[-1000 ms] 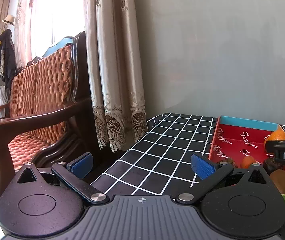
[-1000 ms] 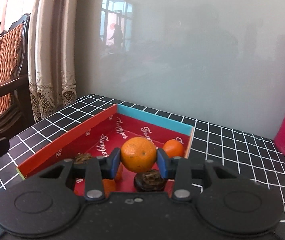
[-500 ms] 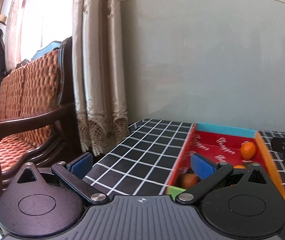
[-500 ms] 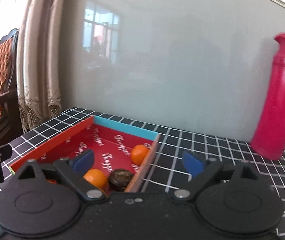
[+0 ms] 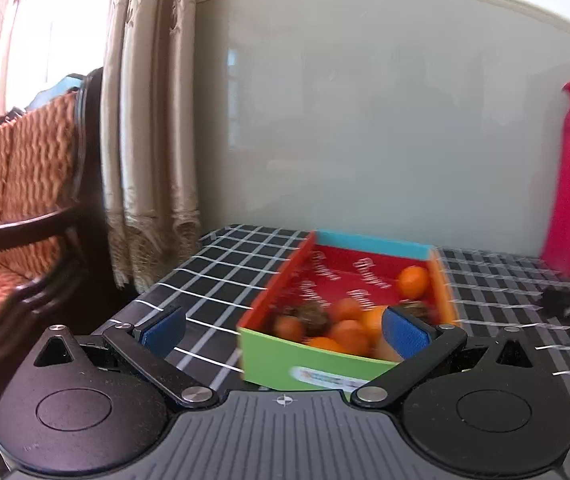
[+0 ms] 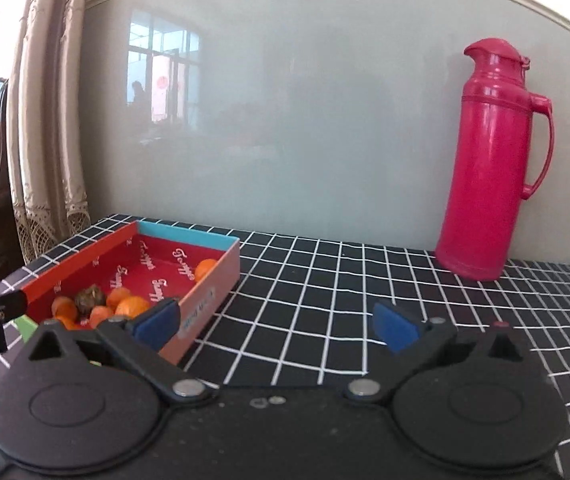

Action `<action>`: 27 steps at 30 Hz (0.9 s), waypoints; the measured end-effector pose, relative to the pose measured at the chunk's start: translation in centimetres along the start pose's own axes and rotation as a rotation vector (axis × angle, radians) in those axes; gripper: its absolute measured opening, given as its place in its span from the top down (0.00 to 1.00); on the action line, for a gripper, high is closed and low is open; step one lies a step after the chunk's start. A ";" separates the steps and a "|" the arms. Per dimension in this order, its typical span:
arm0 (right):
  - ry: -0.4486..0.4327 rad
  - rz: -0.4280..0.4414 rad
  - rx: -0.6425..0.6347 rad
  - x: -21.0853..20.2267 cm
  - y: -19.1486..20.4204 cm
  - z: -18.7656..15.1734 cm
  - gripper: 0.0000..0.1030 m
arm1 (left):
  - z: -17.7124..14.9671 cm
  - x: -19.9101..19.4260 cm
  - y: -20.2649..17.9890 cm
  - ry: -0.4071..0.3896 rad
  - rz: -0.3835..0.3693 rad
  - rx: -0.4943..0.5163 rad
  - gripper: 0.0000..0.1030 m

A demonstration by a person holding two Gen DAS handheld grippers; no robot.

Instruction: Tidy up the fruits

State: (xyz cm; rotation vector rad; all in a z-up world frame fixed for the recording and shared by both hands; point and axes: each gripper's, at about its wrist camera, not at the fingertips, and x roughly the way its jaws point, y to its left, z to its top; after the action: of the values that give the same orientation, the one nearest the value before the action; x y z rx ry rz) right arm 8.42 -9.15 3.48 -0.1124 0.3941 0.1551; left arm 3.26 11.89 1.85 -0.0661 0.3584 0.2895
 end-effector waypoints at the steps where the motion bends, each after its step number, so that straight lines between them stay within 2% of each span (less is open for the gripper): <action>1: -0.010 0.001 -0.001 -0.5 -0.1 -0.1 0.00 | 0.0 -0.7 -0.2 -0.007 -0.013 0.003 0.00; 4: -0.053 -0.005 0.008 -2.4 -0.8 -0.3 0.00 | -0.4 -3.0 -1.6 -0.037 -0.022 0.070 0.00; 7: -0.086 -0.014 0.028 -4.2 -1.6 -0.7 0.00 | -0.9 -4.6 -2.6 -0.029 -0.032 0.116 0.00; 16: -0.131 -0.068 0.138 -7.1 -4.1 -2.0 0.00 | -1.9 -7.1 -5.0 -0.073 -0.101 0.127 0.00; 21: -0.092 -0.081 0.096 -6.3 -3.5 -2.3 0.00 | -2.8 -6.8 -6.0 -0.055 -0.112 0.158 0.00; 27: -0.080 -0.074 0.045 -6.1 -2.3 -2.6 0.00 | -2.7 -6.8 -6.1 -0.073 -0.108 0.171 0.00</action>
State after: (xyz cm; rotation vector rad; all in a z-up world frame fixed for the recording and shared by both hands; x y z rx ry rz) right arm 2.26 -12.56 3.72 -0.0764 0.3133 0.0771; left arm -1.98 3.91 1.85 0.0930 0.3043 0.1533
